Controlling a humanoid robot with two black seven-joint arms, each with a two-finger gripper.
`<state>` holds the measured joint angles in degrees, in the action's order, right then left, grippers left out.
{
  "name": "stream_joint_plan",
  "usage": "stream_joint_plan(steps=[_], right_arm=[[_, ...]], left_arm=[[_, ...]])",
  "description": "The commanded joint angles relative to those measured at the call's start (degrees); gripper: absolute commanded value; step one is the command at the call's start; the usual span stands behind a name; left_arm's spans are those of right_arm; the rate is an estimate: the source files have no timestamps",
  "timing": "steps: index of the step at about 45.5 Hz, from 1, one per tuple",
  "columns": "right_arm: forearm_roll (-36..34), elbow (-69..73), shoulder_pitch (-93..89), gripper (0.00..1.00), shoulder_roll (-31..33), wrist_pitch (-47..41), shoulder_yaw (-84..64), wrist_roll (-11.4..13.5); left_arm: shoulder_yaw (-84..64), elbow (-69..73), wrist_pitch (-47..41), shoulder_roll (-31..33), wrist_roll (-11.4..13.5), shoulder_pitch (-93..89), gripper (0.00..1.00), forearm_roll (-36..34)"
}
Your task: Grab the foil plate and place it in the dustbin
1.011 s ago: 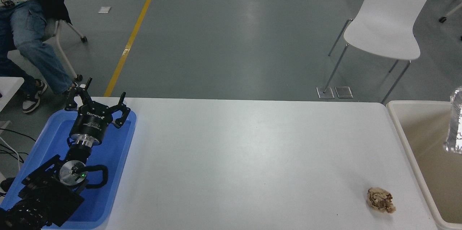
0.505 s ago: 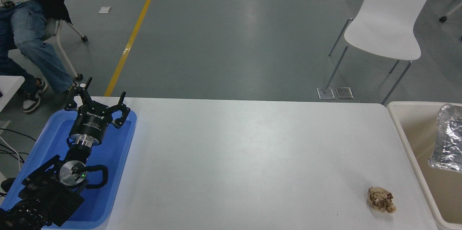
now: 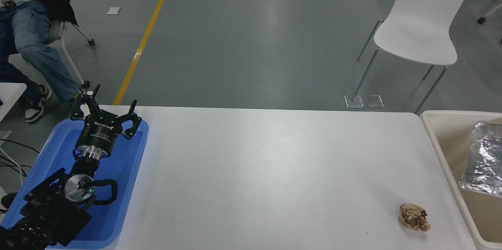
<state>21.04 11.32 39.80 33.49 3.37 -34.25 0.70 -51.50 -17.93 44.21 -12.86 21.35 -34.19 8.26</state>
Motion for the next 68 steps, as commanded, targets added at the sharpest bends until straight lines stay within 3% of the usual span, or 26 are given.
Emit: stream_joint_plan(steps=[1,18,30,43,59,68], right_arm=[[-0.7,0.0,0.1,0.99,0.1,1.3,2.0,0.0],[-0.5,4.6,13.7,1.0,1.2,0.3,1.3,-0.1],[0.6,35.1,36.5,1.0,10.6,-0.2,-0.7,0.0],[0.3,44.4,54.6,1.0,4.0,-4.3,-19.0,0.0],[-0.4,60.6,74.4,1.0,-1.6,-21.5,-30.3,0.1],[-0.4,66.8,84.0,1.0,-2.0,-36.5,-31.6,0.1]], left_arm=[[0.0,-0.1,0.0,0.0,0.0,0.0,1.0,0.0],[0.0,0.0,0.0,0.0,-0.1,0.0,1.0,0.0],[0.0,0.0,0.0,0.0,-0.1,0.0,1.0,0.0],[0.0,0.0,0.0,0.0,-0.1,0.0,1.0,0.0],[0.0,-0.1,0.0,0.0,-0.1,0.0,1.0,0.0],[0.0,0.0,0.0,0.0,0.0,0.0,1.0,0.0]])
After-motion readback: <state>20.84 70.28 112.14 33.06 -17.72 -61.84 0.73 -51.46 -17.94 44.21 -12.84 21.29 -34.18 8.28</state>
